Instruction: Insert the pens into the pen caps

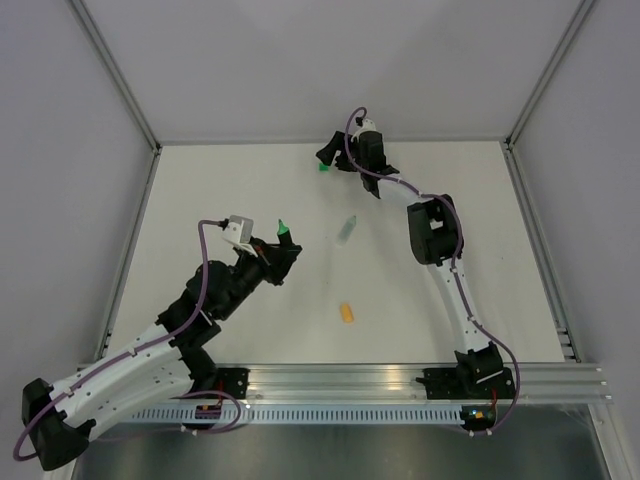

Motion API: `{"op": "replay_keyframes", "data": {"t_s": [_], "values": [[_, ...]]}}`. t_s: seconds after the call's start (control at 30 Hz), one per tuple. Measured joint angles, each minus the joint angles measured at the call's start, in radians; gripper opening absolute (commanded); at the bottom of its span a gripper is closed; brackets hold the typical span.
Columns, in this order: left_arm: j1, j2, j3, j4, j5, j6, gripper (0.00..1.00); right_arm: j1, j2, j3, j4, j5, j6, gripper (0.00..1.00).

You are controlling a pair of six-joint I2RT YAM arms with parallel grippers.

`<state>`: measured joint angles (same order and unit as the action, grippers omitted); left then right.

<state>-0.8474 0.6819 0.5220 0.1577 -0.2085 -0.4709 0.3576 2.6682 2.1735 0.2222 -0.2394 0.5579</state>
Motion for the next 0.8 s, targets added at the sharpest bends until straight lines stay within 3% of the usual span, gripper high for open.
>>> {"op": "replay_keyframes", "data": {"t_s": [0.4,0.8], "values": [[0.0,0.0,0.0,0.0,0.001,-0.001,0.02,0.0,0.154,0.149,0.062,-0.045,0.149,0.85],[0.0,-0.006,-0.002,0.0,0.001,-0.001,0.02,0.001,0.187,0.216,0.005,-0.179,0.063,0.85]]}}
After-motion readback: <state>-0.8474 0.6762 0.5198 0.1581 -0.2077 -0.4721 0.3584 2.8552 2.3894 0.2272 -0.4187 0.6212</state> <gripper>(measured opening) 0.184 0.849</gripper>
